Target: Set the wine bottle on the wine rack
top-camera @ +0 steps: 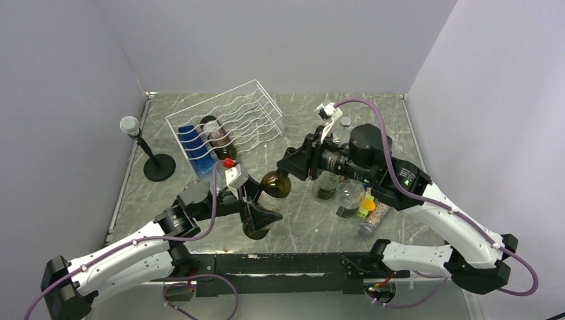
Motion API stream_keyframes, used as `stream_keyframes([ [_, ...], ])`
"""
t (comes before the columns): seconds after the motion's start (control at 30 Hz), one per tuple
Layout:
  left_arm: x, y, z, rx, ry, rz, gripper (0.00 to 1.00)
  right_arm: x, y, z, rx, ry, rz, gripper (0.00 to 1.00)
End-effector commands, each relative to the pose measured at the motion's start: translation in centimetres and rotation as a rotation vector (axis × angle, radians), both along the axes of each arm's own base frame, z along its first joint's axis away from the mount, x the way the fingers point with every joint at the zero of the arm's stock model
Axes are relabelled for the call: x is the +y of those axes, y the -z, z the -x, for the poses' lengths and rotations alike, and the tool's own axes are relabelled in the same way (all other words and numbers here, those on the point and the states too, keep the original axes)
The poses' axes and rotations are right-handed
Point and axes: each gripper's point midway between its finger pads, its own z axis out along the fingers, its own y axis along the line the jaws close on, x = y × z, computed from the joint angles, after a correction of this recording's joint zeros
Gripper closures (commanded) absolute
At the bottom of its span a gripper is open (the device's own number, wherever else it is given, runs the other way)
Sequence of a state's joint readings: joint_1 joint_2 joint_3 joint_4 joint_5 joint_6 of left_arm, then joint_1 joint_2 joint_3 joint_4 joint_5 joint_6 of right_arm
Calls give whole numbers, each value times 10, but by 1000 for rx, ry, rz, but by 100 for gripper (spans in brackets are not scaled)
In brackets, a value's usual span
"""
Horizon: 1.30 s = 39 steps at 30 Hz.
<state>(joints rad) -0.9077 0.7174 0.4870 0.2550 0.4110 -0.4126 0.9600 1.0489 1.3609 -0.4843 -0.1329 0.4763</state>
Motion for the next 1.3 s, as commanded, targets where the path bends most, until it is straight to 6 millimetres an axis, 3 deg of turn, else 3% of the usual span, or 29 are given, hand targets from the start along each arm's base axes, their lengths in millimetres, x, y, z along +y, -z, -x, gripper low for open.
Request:
stream_keyframes([
  [0.0, -5, -8, 2, -18, 25, 14, 20, -13, -85, 18, -114, -24, -284, 100],
  [0.07, -6, -6, -1, -11, 18, -15, 44, -15, -83, 18, -113, -20, -279, 100],
  [0.13, -7, -6, -4, -7, 15, -39, 88, -17, -79, 19, -108, -15, -263, 100],
  [0.17, -6, -7, -9, -1, -12, -49, 98, -18, -75, 18, -108, -11, -250, 100],
  [0.23, -4, -7, -16, -4, -54, -75, 99, -25, -69, 14, -132, 20, -220, 83],
  [0.33, 1, -11, -24, -31, -99, -114, 99, -41, -53, -2, -172, 136, -179, 35],
  [0.37, 4, -13, -26, -43, -113, -126, 99, -47, -50, -7, -189, 174, -162, 24],
  [0.47, 11, -25, -23, -80, -113, -157, 99, -64, -44, -19, -226, 266, -108, 5],
  [0.6, 25, -36, -14, -145, -97, -202, 99, -79, -51, -21, -258, 317, -85, 1],
  [0.73, 42, -36, -17, -267, -125, -275, 99, -81, -55, -16, -269, 286, -49, 1],
  [0.9, 57, -38, -30, -439, -172, -377, 99, -59, -43, -5, -212, 152, 43, 4],
  [1.03, 66, -21, -43, -533, -195, -495, 99, -40, -33, 3, -159, 52, 71, 4],
  [1.13, 72, -9, -53, -627, -201, -578, 99, -24, -16, 10, -102, -41, 133, 5],
  [1.27, 72, -13, -58, -759, -197, -588, 99, -11, 14, 21, -88, -176, 211, 1],
])
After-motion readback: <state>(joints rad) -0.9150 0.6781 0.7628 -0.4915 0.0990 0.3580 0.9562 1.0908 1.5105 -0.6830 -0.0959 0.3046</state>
